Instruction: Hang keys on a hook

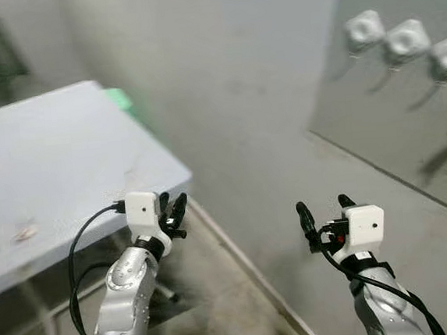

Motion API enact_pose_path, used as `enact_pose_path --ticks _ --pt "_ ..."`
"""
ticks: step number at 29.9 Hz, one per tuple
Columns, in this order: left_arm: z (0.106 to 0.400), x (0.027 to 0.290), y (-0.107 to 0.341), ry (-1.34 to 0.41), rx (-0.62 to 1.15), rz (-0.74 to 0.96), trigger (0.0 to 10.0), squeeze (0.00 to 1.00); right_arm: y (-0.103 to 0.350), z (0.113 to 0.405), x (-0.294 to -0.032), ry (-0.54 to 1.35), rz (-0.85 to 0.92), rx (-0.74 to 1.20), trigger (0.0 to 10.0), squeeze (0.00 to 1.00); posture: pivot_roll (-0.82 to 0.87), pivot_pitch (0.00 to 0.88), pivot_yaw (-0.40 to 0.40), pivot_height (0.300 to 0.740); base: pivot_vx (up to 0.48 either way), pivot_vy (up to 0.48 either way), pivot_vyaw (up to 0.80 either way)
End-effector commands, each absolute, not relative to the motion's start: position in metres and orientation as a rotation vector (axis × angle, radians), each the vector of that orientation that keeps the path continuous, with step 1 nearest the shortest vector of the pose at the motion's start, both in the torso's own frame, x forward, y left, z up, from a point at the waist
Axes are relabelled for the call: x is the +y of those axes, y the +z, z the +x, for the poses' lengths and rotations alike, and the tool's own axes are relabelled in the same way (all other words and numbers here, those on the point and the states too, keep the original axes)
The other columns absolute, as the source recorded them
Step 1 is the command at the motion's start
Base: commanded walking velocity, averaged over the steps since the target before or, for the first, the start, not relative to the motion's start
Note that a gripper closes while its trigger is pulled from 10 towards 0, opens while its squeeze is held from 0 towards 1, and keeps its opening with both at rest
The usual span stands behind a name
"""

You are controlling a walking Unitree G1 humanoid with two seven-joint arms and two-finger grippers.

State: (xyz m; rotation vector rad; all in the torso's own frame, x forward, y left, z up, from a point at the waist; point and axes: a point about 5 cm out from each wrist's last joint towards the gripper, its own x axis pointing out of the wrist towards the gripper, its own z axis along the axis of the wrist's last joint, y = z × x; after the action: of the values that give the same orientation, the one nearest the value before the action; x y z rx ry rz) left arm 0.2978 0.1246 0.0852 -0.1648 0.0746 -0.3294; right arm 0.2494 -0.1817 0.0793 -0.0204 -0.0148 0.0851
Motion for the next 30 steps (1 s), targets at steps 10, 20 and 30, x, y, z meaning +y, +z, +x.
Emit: enact_pose_path --ticks 10,20,30 --pt "0.302 0.134 0.096 -0.284 0.034 -0.138 10.0 0.00 0.095 0.262 -0.179 0.108 -0.016 -0.061 10.0 0.00 0.07 0.000 -0.030 0.740 0.000 0.000 0.80" --pt "0.299 0.131 0.098 -0.283 0.012 -0.159 10.0 0.00 0.100 0.268 -0.175 0.135 -0.015 -0.070 10.0 0.00 0.08 0.000 -0.044 0.740 0.000 0.000 0.80" --pt "0.294 0.129 0.098 -0.272 -0.006 -0.200 10.0 0.00 0.102 0.267 -0.170 0.143 0.043 -0.086 10.0 0.00 0.08 0.000 -0.047 0.740 0.000 0.000 0.48"
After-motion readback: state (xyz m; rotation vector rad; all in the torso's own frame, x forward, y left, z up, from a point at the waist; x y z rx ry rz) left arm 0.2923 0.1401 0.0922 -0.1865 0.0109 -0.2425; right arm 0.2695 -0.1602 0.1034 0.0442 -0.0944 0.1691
